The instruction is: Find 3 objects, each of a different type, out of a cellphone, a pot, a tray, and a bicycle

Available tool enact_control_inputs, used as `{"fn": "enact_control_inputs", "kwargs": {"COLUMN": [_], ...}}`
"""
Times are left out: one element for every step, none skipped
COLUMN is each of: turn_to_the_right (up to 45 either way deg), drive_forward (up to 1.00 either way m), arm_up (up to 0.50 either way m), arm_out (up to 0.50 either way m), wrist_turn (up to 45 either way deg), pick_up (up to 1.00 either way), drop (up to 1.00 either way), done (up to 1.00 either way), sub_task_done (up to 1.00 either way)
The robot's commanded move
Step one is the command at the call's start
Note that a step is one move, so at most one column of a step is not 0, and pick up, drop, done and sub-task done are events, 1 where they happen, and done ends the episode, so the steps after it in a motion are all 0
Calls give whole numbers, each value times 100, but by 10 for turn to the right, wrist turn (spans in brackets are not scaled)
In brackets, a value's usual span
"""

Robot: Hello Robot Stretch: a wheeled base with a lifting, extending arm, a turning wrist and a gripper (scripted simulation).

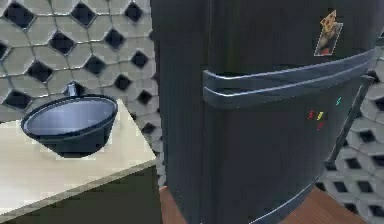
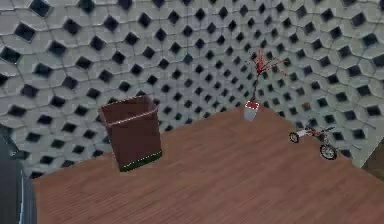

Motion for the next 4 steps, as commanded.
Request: {"fn": "enact_control_inputs", "kwargs": {"turn_to_the_right": [-300, 0, -450, 0], "drive_forward": [0, 0, 0, 20], "arm_up": [0, 0, 0, 0], "arm_out": [0, 0, 0, 0], "wrist_turn": [0, 0, 0, 0], "pick_up": [0, 0, 0, 0], "drop": [0, 0, 0, 0], "done": [0, 0, 0, 0], "sub_task_done": [0, 100, 0, 0]}}
